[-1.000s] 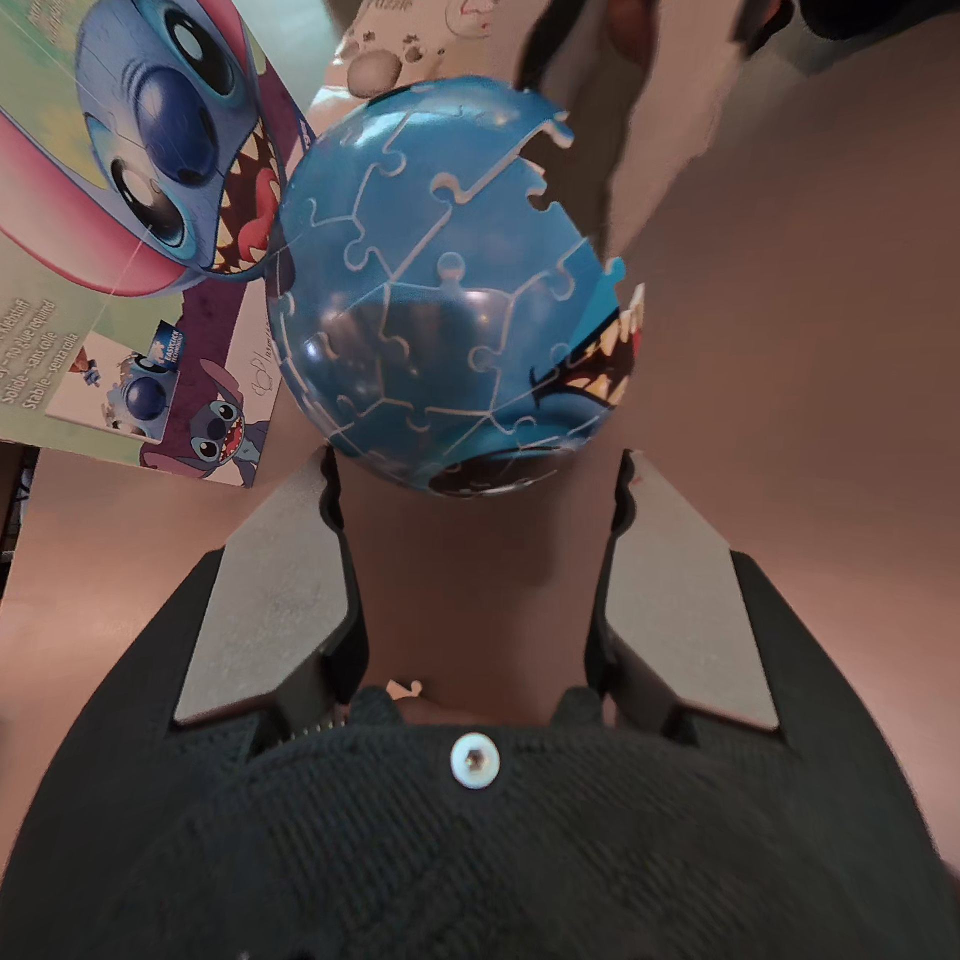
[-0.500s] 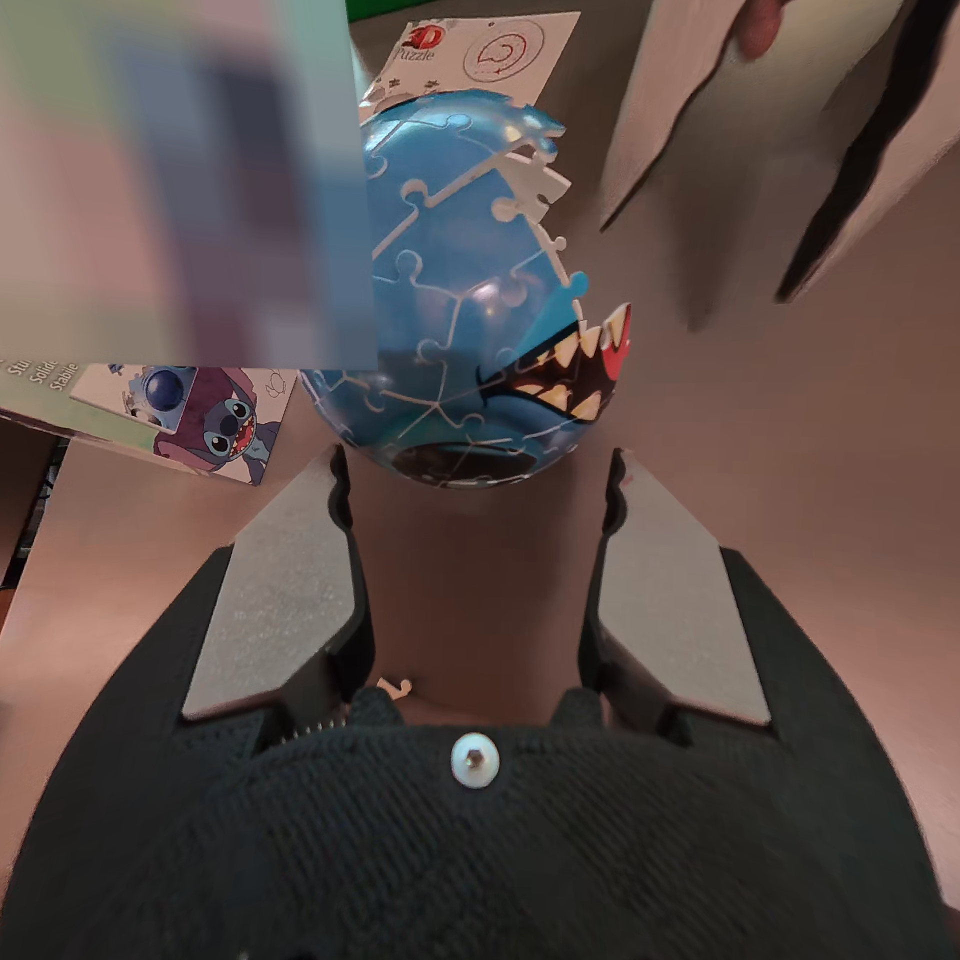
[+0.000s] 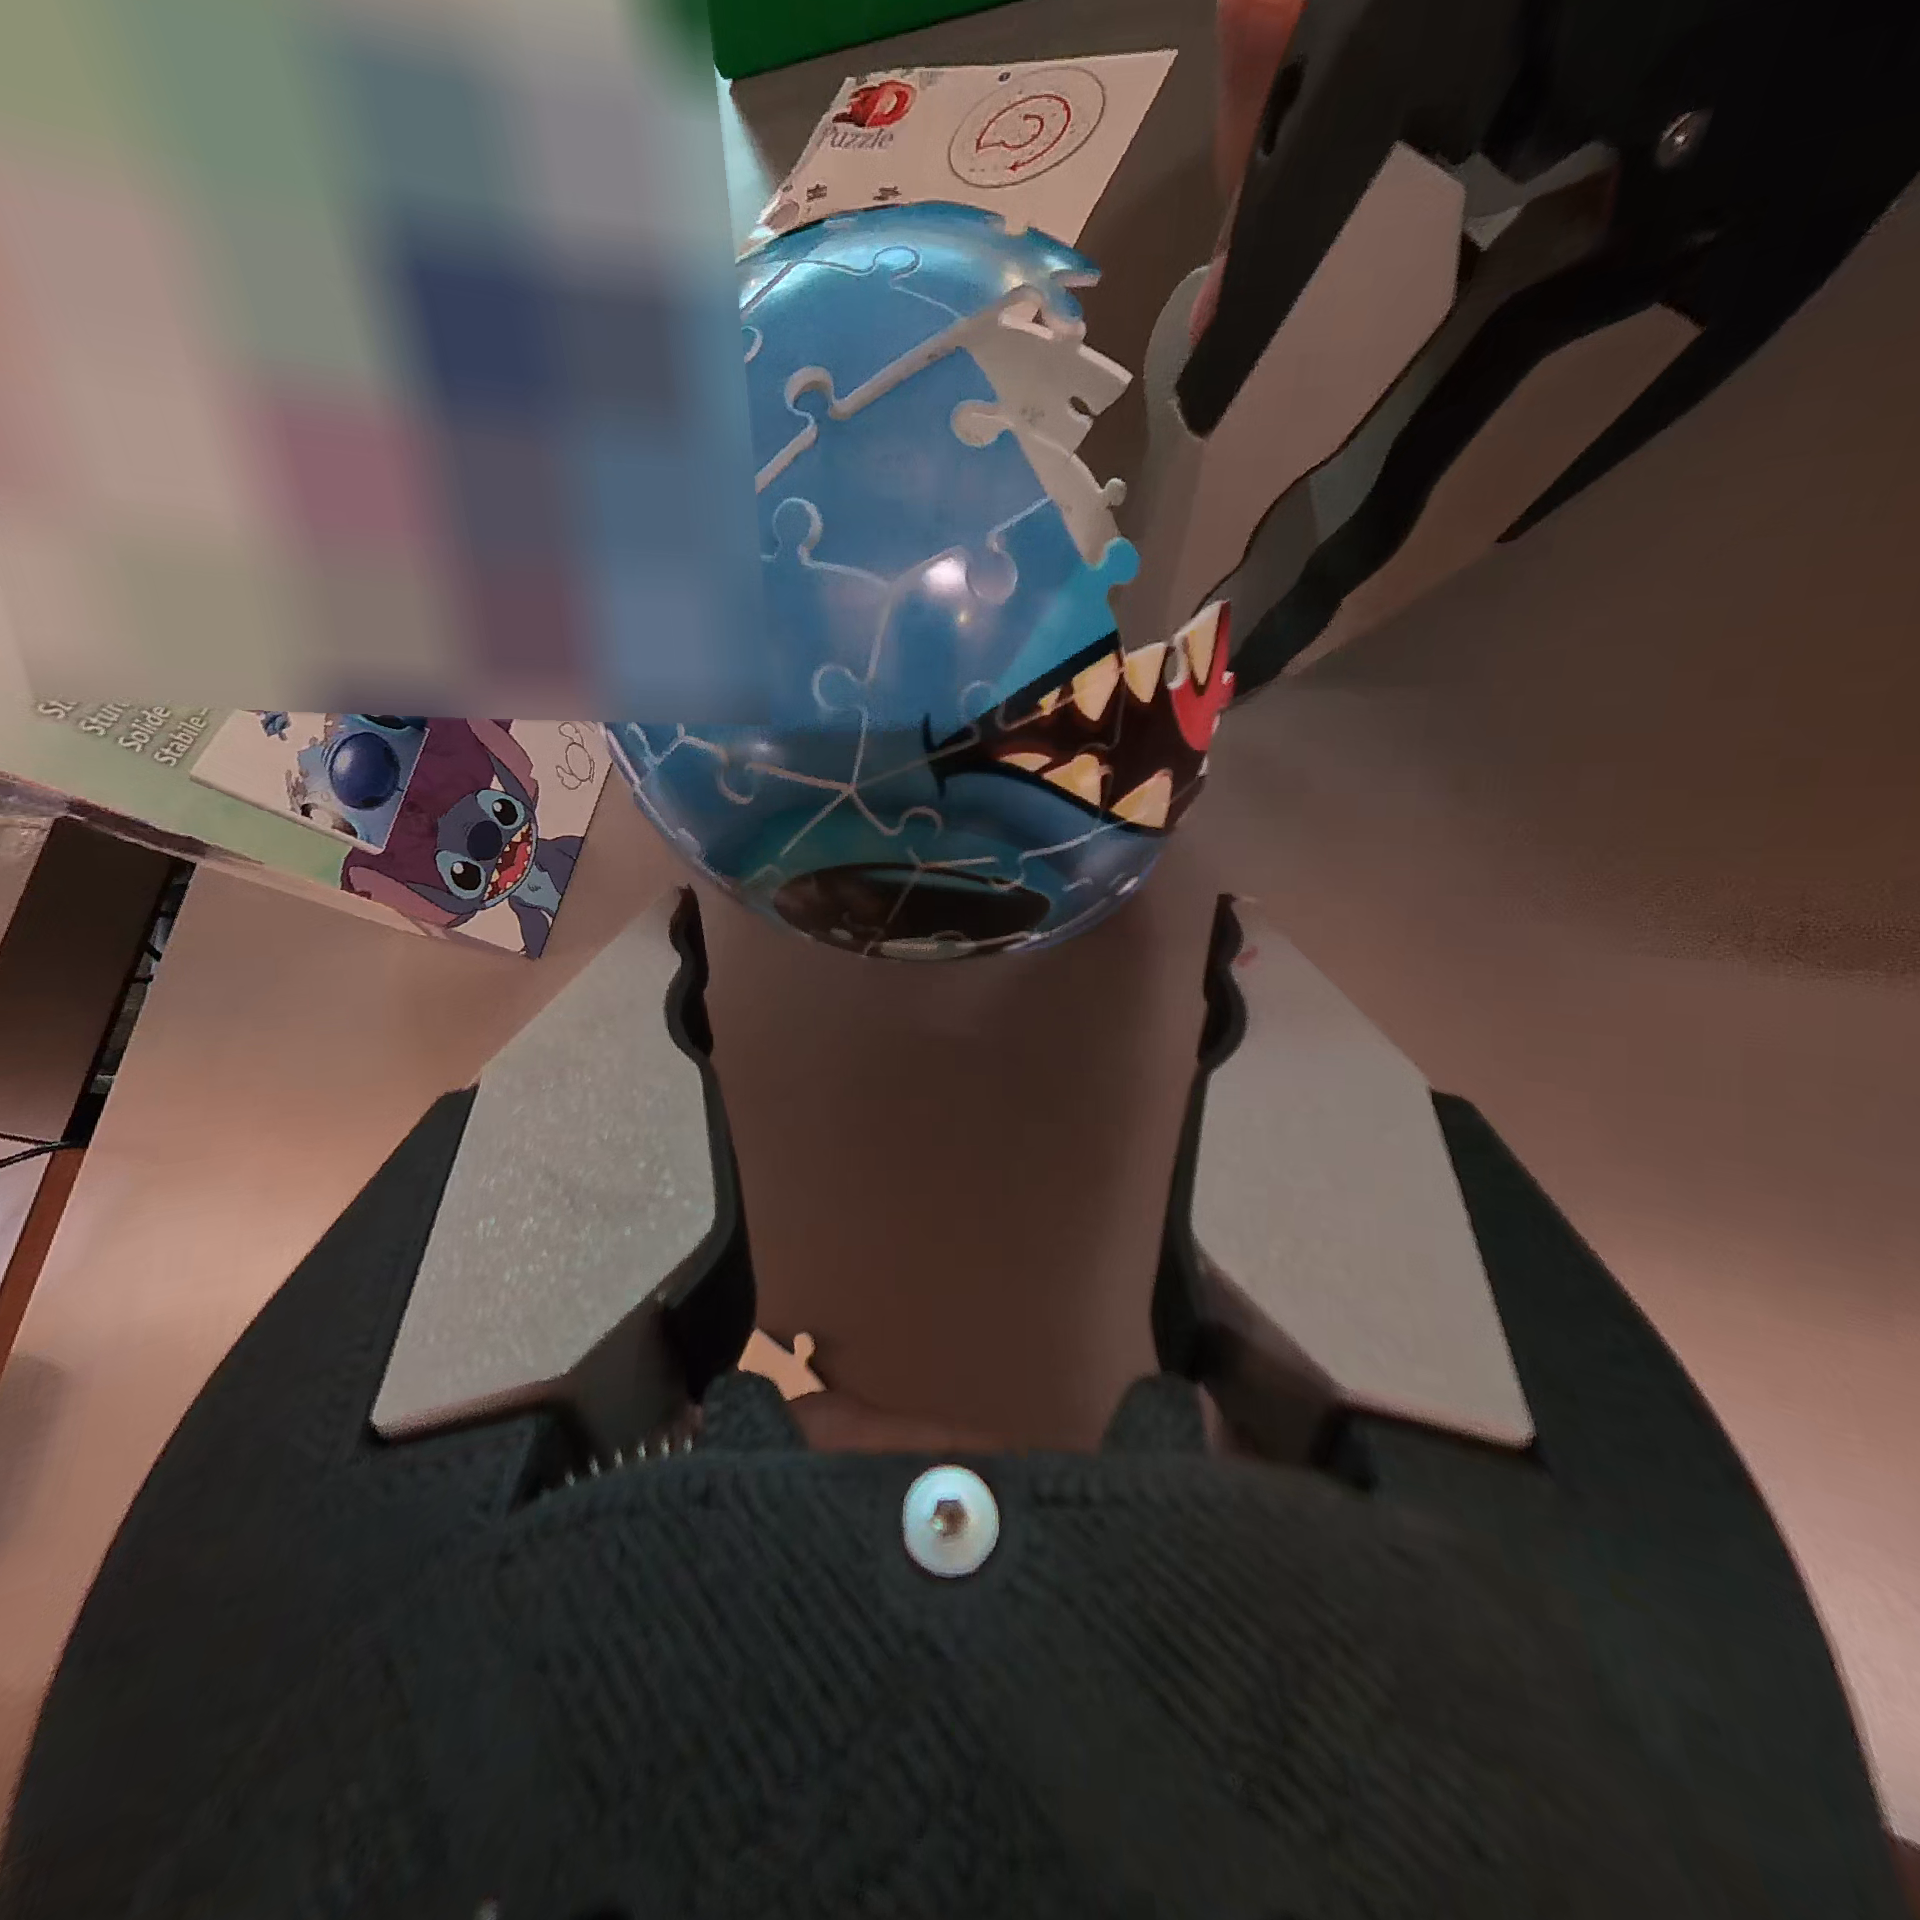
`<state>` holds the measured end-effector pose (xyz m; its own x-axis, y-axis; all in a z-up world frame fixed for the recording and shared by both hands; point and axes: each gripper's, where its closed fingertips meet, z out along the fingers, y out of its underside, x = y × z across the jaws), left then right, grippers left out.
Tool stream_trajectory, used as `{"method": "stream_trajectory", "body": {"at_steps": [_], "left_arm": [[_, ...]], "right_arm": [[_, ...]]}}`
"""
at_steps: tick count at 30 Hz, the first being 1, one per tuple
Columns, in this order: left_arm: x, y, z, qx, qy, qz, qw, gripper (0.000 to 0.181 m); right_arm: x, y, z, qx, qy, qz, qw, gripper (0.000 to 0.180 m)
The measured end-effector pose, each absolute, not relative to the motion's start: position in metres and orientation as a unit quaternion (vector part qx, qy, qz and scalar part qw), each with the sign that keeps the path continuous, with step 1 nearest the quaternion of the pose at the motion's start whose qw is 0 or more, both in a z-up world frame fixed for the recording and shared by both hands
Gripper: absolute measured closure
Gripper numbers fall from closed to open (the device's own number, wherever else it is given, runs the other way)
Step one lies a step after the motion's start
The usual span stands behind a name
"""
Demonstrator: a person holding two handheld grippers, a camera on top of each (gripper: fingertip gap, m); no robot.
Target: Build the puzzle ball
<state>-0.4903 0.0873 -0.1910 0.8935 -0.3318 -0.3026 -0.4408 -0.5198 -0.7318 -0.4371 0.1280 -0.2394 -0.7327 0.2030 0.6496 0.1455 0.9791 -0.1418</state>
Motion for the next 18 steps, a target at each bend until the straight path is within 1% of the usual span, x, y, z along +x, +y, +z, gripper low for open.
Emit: {"method": "stream_trajectory", "body": {"at_steps": [4, 8, 9, 10, 13, 18], "left_arm": [[-0.493, 0.083, -0.191, -0.87, 0.219, 0.066, 0.437, 0.087], [-0.492, 0.082, -0.188, -0.867, 0.217, 0.063, 0.443, 0.088], [-0.492, 0.082, -0.188, -0.867, 0.218, 0.063, 0.444, 0.089], [-0.492, 0.081, -0.187, -0.866, 0.218, 0.062, 0.445, 0.089], [-0.494, 0.08, -0.188, -0.868, 0.216, 0.064, 0.443, 0.089], [-0.495, 0.08, -0.188, -0.867, 0.213, 0.063, 0.446, 0.089]], "right_arm": [[-0.443, 0.128, -0.245, -0.08, -0.932, 0.022, 0.354, 0.158], [-0.448, 0.127, -0.245, -0.079, -0.935, 0.012, 0.347, 0.159], [-0.448, 0.128, -0.246, -0.08, -0.936, 0.01, 0.343, 0.162], [-0.448, 0.13, -0.245, -0.079, -0.936, 0.005, 0.344, 0.17], [-0.449, 0.133, -0.239, -0.07, -0.93, -0.002, 0.361, 0.179], [-0.441, 0.133, -0.219, -0.05, -0.909, 0.001, 0.413, 0.18]]}}
